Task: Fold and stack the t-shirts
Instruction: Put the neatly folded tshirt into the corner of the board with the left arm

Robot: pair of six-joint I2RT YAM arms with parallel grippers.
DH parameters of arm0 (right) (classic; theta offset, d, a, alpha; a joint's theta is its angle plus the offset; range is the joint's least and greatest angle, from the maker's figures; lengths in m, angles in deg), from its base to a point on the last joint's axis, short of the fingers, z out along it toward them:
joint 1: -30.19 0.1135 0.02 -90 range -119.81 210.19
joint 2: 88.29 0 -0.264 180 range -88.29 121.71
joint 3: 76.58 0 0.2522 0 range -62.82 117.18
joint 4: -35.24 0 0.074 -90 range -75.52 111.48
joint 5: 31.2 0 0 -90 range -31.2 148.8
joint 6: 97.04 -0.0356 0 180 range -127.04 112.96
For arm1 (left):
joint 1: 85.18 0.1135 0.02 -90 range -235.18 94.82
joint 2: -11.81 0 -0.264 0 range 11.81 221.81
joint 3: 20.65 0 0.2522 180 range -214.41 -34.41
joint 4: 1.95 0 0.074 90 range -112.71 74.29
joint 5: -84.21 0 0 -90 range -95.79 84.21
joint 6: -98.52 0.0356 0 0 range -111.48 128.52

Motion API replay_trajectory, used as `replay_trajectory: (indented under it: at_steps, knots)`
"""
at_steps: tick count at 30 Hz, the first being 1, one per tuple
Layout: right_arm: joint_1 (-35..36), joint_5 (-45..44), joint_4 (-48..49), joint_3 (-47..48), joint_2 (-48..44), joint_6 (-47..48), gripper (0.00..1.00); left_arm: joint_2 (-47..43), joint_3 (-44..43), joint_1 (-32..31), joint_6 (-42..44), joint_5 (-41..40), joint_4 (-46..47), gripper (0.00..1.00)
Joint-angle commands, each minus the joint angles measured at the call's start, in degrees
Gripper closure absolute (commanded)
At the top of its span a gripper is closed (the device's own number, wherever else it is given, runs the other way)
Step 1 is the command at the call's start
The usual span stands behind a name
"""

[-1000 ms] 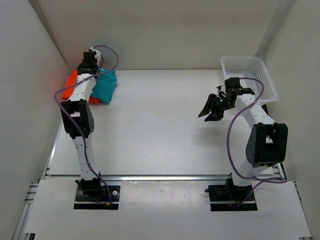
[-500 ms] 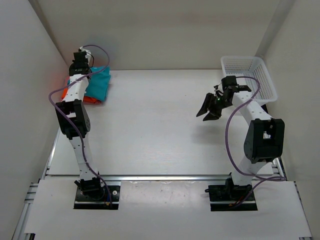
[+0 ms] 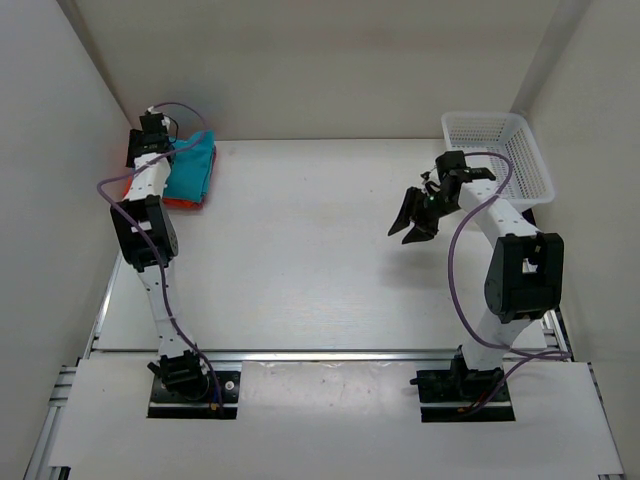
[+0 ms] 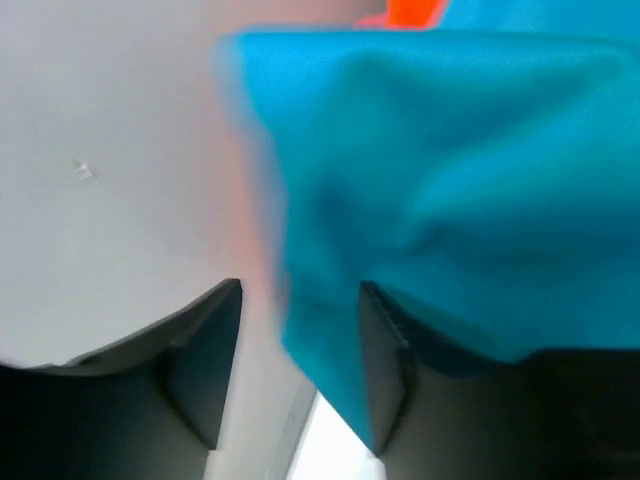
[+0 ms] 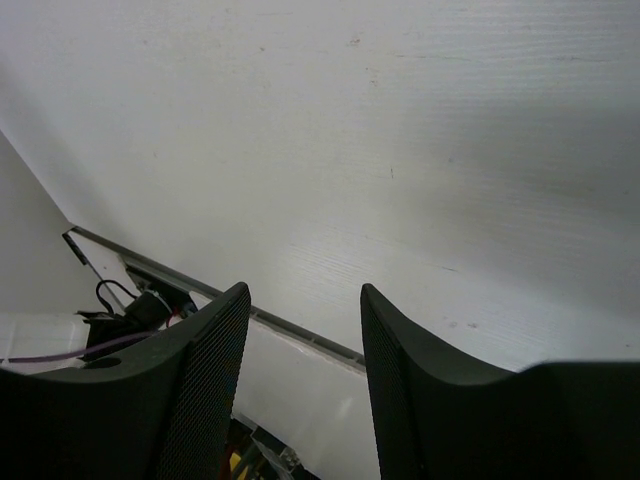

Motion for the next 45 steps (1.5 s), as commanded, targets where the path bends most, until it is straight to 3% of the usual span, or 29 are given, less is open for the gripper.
replay_trajectory:
  at_steps: [1, 3, 4, 13, 20, 25, 28, 30, 31, 34, 38, 45]
  knots:
    - [0.0, 0.7, -1.2, 2.8, 0.5, 0.9, 0.47, -0.4, -2.5, 0.4, -1.5, -3.7, -0.8, 0.36]
    - [0.4, 0.9, -1.3, 3.0, 0.5, 0.9, 0.47, 0.9, -5.4, 0.5, -1.6, -5.2, -2.5, 0.09]
    - [0.5, 1.2, -1.5, 3.0, 0.7, 1.0, 0.46, 1.1, -5.4, 0.4, -1.6, -5.3, -2.5, 0.01]
    - [0.6, 2.4, -0.2, 2.2, -0.2, 1.1, 0.46, -9.3, 4.4, -2.9, -2.9, -2.4, 0.3, 0.02]
    - [-0.6, 2.0, -1.1, 2.8, -2.5, 2.5, 0.46, -23.9, 24.7, -13.7, -8.5, 11.3, -2.9, 0.01]
    - [-3.3, 1.4, -2.8, 2.1, -5.6, 4.8, 0.44, -32.1, 28.5, -22.8, -11.7, 21.6, -9.2, 0.01]
    - [-6.5, 2.7, -4.2, 0.6, -8.2, 6.5, 0.35, -35.4, 30.0, -28.4, -10.9, 25.0, -13.1, 0.01]
    - [-7.4, 3.0, -4.9, -1.9, -10.5, 7.4, 0.35, -38.0, 31.8, -32.9, -10.4, 27.3, -16.2, 0.02]
    - [-9.0, 2.8, -4.1, -2.2, -10.8, 7.6, 0.27, -38.6, 34.5, -34.0, -10.8, 28.7, -16.3, 0.01]
    - [-11.7, 2.9, -3.1, -5.8, -14.7, 7.6, 0.19, -41.7, 41.1, -39.9, -10.5, 31.3, -19.0, 0.02]
    - [-12.2, 3.1, -2.1, -9.5, -17.6, 7.7, 0.16, -44.3, 48.2, -45.0, -9.7, 30.9, -20.8, 0.01]
    - [-12.2, 2.5, -1.3, -11.8, -20.5, 8.0, 0.14, -50.4, 58.1, -44.2, -10.3, 32.7, -19.8, 0.01]
